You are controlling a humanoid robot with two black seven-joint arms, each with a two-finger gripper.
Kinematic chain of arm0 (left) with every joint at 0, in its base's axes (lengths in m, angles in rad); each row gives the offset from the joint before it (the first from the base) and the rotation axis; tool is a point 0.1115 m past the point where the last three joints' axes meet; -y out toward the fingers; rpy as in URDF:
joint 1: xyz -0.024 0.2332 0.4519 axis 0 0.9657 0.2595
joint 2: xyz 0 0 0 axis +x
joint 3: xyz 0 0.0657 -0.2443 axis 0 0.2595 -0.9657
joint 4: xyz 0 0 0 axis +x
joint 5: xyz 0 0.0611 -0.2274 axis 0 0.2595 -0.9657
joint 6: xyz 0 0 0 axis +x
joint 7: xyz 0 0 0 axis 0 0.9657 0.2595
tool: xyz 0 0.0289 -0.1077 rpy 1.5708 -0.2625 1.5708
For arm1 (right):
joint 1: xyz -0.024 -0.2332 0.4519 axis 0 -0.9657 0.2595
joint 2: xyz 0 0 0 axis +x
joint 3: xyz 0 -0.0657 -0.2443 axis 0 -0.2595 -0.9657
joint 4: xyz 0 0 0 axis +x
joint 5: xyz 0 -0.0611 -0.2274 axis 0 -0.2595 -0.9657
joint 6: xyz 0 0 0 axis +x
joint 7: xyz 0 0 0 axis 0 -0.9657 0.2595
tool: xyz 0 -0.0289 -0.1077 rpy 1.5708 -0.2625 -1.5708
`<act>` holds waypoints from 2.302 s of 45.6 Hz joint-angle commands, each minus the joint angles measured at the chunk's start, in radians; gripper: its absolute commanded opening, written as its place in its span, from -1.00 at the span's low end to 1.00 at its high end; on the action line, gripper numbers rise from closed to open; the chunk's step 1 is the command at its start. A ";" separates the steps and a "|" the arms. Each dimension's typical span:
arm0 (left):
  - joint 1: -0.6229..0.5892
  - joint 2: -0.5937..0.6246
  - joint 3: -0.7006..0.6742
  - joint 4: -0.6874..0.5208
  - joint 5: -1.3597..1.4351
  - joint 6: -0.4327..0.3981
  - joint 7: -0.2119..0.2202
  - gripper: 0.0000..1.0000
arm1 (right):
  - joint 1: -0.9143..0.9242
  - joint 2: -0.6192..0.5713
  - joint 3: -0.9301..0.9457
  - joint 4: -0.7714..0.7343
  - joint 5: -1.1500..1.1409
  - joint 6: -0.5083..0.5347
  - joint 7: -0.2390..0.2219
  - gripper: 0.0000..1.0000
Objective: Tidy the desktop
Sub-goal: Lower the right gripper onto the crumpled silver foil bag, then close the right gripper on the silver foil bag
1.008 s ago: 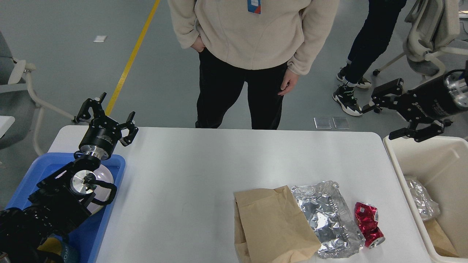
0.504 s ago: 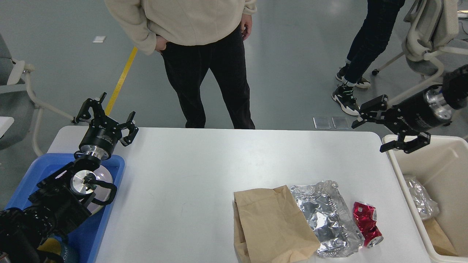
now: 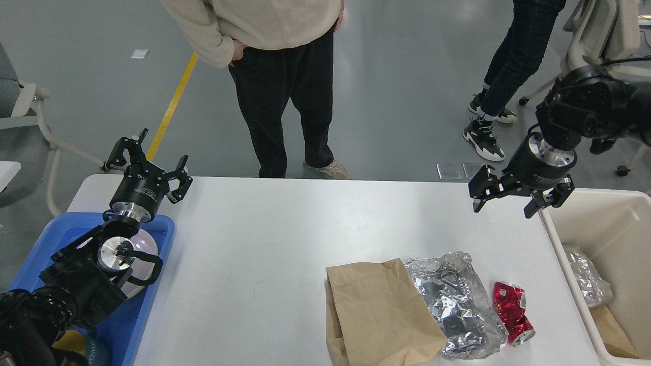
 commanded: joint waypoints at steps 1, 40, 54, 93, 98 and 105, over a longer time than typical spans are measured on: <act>0.000 0.000 0.000 0.000 0.000 0.000 0.000 0.93 | -0.043 0.047 0.008 0.007 0.009 0.000 0.001 1.00; 0.000 0.000 0.000 0.000 0.000 0.000 0.000 0.93 | -0.438 0.090 0.005 -0.084 0.093 -0.374 0.003 1.00; 0.000 0.000 0.000 0.000 0.000 0.000 0.000 0.93 | -0.438 0.090 0.012 -0.085 0.096 -0.434 0.004 0.94; 0.000 0.000 0.000 0.000 0.000 0.000 0.000 0.94 | -0.426 0.052 0.008 -0.030 0.099 -0.535 0.003 -1.00; 0.000 0.000 0.000 0.000 0.000 0.000 0.000 0.93 | -0.377 0.041 0.000 -0.030 0.098 -0.420 0.003 -1.00; 0.000 0.000 0.000 0.000 0.000 0.000 0.000 0.94 | -0.308 0.004 0.001 -0.030 0.096 -0.245 0.003 -1.00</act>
